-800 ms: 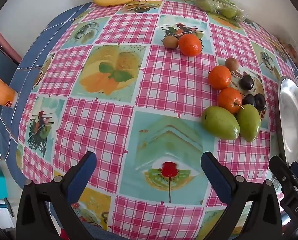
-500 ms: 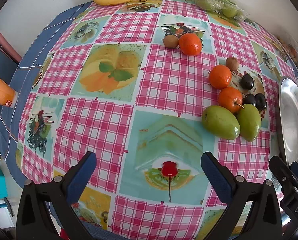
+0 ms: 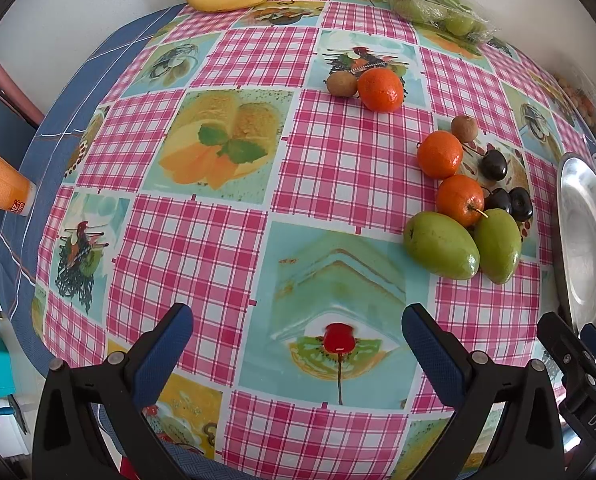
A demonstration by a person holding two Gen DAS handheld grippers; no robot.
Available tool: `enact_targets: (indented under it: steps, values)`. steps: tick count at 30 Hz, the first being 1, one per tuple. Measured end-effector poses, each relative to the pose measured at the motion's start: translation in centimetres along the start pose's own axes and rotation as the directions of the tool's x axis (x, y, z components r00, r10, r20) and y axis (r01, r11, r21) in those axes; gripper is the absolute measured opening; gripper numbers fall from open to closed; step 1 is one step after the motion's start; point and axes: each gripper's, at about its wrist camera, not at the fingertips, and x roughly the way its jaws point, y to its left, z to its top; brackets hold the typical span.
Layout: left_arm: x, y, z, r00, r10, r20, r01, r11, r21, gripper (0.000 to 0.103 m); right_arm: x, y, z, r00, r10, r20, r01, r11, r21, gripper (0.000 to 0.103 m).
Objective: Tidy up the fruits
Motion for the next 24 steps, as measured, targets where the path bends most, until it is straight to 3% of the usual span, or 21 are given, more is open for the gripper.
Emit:
enact_targets:
  steps: [16, 24]
  values:
    - [0.03, -0.08, 0.19, 1.000, -0.005, 0.009, 0.005, 1.000, 0.002, 0.103, 0.06, 0.05, 0.02, 1.000, 0.000, 0.000, 0.000, 1.000, -0.001, 0.103]
    - [-0.38, -0.14, 0.07, 0.999, -0.046, 0.023, 0.046, 0.999, -0.004, 0.103, 0.13, 0.09, 0.01, 1.000, 0.001, 0.000, -0.001, 1.000, -0.002, 0.103]
